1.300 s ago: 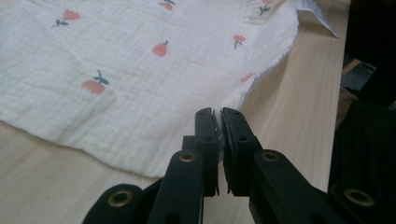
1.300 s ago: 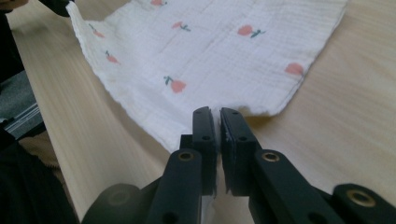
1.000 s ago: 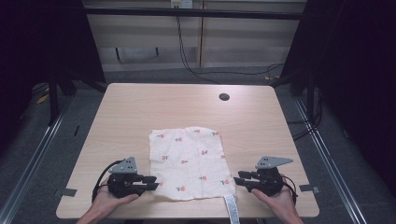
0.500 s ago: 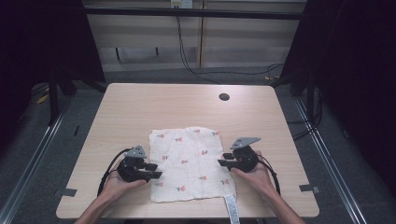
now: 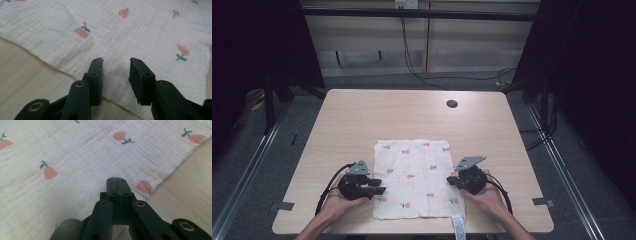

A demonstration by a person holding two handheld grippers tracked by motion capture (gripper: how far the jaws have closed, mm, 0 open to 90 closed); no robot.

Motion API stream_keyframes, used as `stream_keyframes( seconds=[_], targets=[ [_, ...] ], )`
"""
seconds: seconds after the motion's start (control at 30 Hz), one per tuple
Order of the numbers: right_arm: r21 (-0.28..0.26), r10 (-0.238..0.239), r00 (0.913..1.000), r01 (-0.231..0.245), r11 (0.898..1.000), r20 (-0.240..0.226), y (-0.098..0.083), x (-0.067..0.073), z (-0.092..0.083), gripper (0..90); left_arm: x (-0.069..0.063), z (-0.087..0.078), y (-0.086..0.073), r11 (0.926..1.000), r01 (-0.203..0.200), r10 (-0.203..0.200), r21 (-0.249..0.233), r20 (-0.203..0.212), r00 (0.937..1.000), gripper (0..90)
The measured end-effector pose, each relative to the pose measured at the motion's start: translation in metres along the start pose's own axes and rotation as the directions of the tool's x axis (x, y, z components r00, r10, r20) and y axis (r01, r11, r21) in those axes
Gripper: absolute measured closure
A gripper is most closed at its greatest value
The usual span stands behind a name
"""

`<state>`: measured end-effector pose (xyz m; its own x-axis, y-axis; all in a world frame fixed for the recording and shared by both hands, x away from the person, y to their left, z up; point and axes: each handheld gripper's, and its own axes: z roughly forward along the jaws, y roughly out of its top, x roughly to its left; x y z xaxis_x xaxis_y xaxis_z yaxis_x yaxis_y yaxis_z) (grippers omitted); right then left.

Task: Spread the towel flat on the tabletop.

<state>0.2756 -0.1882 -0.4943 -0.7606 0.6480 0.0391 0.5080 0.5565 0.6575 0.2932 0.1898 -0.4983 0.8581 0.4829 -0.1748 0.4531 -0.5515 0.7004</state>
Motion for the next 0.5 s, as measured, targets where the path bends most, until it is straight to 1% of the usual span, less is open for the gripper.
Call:
stream_keyframes(
  seconds=[0.03, 0.1, 0.13, 0.17, 0.2, 0.23, 0.27, 0.33, 0.37, 0.4, 0.5],
  targets=[
    [0.007, 0.004, 1.0000, -0.004, 1.000, 0.001, -0.002, 0.002, -0.002, 90.0, -0.001, 0.001, 0.001, 0.9999, -0.014, 0.014, 0.001, -0.009, 0.9999, 65.6],
    [0.009, 0.007, 0.9999, -0.007, 1.000, -0.014, -0.005, 0.004, -0.006, 90.0, -0.004, 0.003, 0.002, 0.9996, -0.027, 0.027, 0.000, -0.026, 0.9993, 69.9],
    [0.013, 0.004, 0.9999, -0.004, 1.000, -0.010, -0.007, 0.005, -0.007, 90.0, -0.006, 0.004, 0.002, 0.9991, -0.042, 0.042, 0.005, -0.024, 0.9988, 72.2],
    [0.008, 0.003, 0.9998, -0.003, 1.000, -0.018, -0.009, 0.006, -0.008, 90.0, -0.008, 0.005, 0.003, 0.9987, -0.051, 0.051, 0.005, -0.014, 0.9986, 74.3],
    [0.014, 0.006, 0.9999, -0.006, 1.000, -0.013, -0.010, 0.006, -0.010, 90.0, -0.010, 0.006, 0.003, 0.9982, -0.059, 0.059, 0.006, -0.010, 0.9982, 75.7],
    [0.015, 0.012, 0.9999, -0.012, 1.000, -0.010, -0.012, 0.006, -0.012, 90.0, -0.013, 0.007, 0.003, 0.9970, -0.077, 0.077, 0.007, -0.011, 0.9970, 78.5],
    [0.014, 0.020, 0.9997, -0.020, 1.000, -0.017, -0.014, 0.005, -0.014, 90.0, -0.016, 0.009, 0.004, 0.9972, -0.075, 0.075, 0.004, -0.008, 0.9972, 81.2],
    [0.009, 0.031, 0.9994, -0.030, 0.999, -0.019, -0.017, 0.004, -0.016, 90.0, -0.019, 0.010, 0.005, 0.9958, -0.091, 0.091, 0.011, -0.005, 0.9958, 85.1],
    [0.007, 0.045, 0.9986, -0.044, 0.999, -0.028, -0.019, 0.003, -0.017, 90.0, -0.020, 0.011, 0.005, 0.9962, -0.087, 0.087, 0.006, -0.008, 0.9962, 86.7],
    [0.009, 0.041, 0.9988, -0.041, 0.999, -0.026, -0.020, 0.003, -0.019, 90.0, -0.020, 0.012, 0.006, 0.9969, -0.078, 0.078, 0.011, -0.006, 0.9969, 88.6],
    [0.004, 0.051, 0.9981, -0.051, 0.999, -0.033, -0.022, 0.004, -0.020, 90.0, -0.019, 0.012, 0.007, 0.9970, -0.075, 0.076, 0.019, -0.006, 0.9971, 89.3]
  ],
)
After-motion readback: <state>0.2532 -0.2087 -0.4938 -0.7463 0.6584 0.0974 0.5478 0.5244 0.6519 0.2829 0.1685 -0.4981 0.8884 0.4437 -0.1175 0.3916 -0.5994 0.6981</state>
